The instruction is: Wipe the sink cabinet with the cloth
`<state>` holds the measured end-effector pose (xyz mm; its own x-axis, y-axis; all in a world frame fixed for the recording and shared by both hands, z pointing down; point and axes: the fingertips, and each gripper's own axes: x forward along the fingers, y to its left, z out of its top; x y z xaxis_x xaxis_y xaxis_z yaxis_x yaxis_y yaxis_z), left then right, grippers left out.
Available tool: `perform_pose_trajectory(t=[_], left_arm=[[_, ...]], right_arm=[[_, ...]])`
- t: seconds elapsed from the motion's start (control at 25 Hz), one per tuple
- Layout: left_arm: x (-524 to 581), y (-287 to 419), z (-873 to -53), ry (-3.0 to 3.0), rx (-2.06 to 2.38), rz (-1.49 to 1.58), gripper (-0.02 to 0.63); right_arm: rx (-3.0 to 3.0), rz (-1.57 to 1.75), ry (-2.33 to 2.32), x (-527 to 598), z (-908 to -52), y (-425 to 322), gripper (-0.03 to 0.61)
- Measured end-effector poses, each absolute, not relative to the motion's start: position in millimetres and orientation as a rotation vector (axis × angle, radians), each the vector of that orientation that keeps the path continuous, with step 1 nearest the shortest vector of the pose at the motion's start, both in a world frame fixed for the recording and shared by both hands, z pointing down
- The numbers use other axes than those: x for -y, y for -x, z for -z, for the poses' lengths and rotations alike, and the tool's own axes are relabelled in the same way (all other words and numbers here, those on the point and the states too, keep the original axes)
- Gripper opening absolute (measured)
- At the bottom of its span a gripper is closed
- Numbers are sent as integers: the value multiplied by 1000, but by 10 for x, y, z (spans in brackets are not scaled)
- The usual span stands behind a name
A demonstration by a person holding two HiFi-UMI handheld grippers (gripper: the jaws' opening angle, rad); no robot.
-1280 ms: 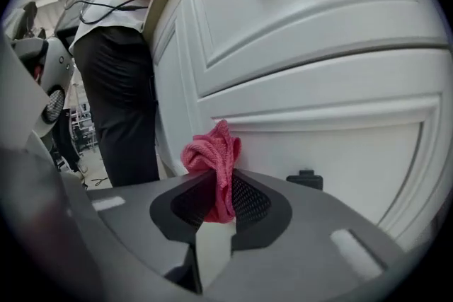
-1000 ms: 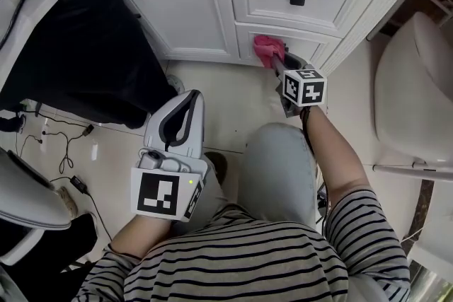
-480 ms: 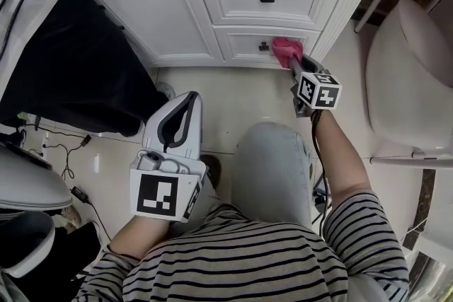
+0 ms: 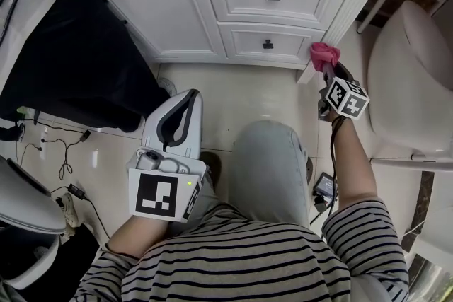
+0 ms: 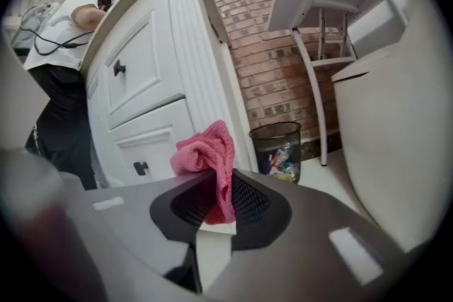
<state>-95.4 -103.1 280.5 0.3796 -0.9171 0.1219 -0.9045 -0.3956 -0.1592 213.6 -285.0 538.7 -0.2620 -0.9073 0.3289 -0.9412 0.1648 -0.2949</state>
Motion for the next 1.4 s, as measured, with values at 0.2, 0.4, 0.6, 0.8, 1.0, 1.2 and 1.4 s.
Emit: perform_pose_trajectory(t=[0.2,0.4,0.6,0.8,1.0,1.2,1.4], left_arm=[[1046,1119,-2827,2548,-1728,290,2],[1059,1211,-2837,2541,-1750,294,2],[1112,1293,-2918,2543,-1771,317,2],[1174,1301,-2991,2553,-1769,331,2],[1193,1174,-3050,2588,-1731,339,2],[1195,1022,-3057,2607,-1696,337,2],[1200,845,-3044,2627,-1653,348,2]], right_arm=[[2591,-662,-1514,2739,-5486,-1144,63],[2701,-583,-1119,2764,-5697,-16,63],[2665,-531,-979,2949,-5945,607,63],[2603,-515,-1032,3103,-6081,549,63],[2561,-564,-1179,3146,-6120,52,63],[2497,-594,-1325,3112,-6147,-601,63],[2424,-610,-1446,3067,-6180,-1222,63]])
